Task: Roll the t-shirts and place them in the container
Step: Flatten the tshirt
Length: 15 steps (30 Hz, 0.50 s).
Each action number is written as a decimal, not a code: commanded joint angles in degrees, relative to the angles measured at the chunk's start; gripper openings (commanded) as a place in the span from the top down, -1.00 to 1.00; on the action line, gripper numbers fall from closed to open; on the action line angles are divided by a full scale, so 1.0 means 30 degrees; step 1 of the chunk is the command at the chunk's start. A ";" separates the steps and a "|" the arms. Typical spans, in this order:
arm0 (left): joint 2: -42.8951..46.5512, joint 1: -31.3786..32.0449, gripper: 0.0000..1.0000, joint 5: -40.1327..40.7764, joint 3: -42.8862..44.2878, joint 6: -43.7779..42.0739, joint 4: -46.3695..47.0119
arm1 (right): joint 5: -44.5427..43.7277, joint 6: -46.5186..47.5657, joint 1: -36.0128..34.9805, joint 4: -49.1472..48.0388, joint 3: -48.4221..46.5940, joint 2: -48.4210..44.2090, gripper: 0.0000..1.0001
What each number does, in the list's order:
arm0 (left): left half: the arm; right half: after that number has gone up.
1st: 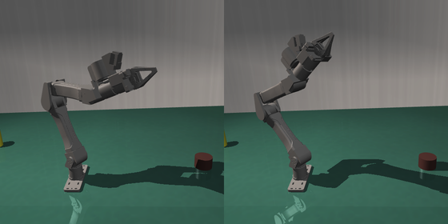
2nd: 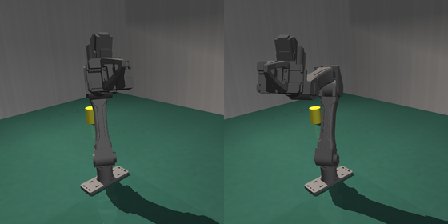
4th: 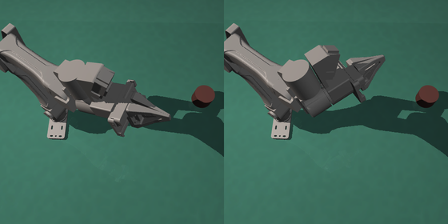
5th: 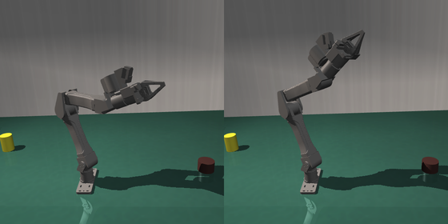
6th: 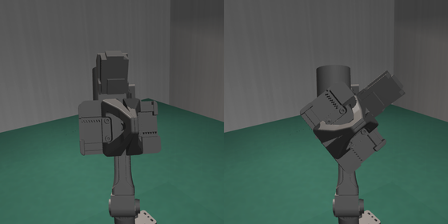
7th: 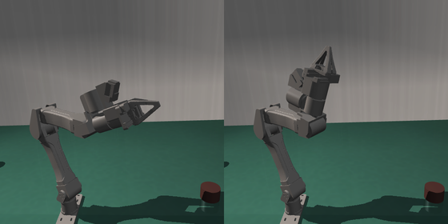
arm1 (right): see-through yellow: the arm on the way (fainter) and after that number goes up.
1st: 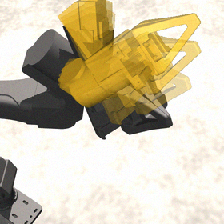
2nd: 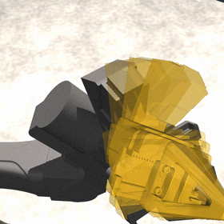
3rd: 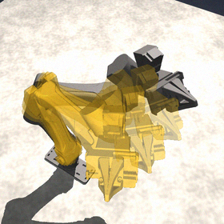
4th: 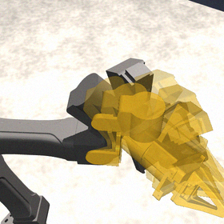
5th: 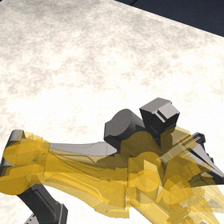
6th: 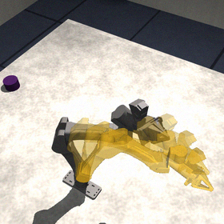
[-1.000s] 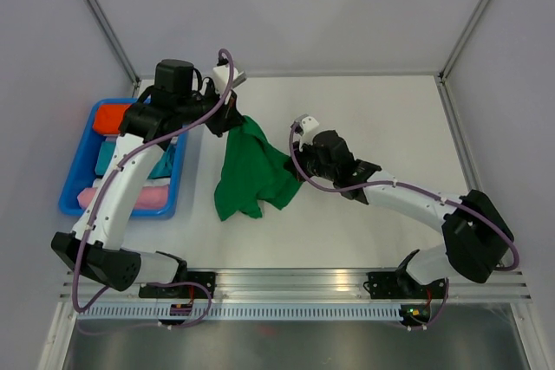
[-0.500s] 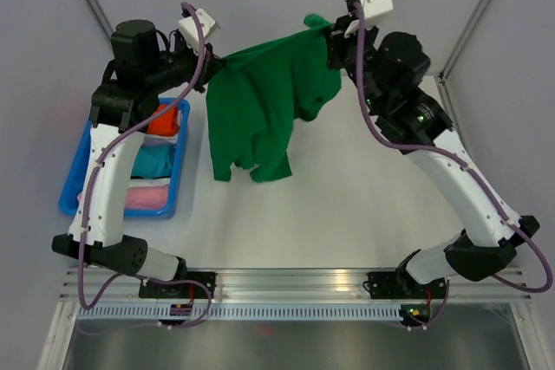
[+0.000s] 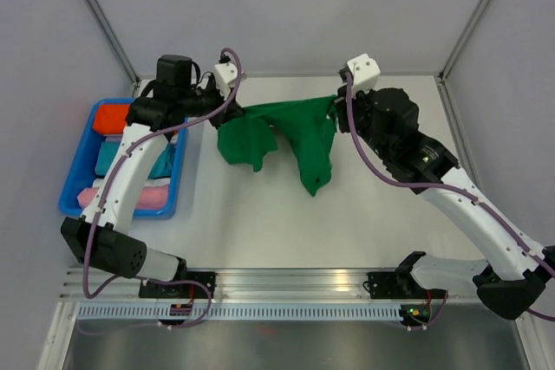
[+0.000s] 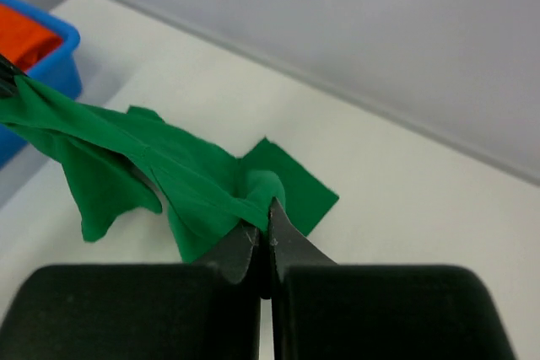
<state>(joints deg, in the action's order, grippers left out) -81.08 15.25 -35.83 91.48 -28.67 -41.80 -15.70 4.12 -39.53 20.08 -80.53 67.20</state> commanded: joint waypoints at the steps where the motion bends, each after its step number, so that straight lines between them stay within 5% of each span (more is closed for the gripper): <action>1: 0.0686 -0.0395 0.95 0.0258 -0.0173 -0.0383 -0.0509 | -0.1644 -0.1139 0.0315 -0.0599 0.0009 -0.2066 0.99; 15: 0.1773 -0.0131 0.95 -0.3875 0.5482 0.2759 -0.3645 | -0.2087 0.0820 0.0315 0.2215 -0.7580 -0.2830 0.99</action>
<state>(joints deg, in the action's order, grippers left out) -74.63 16.86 -50.65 107.04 -22.46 -46.59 -13.45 3.42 -39.92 28.93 -99.04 61.47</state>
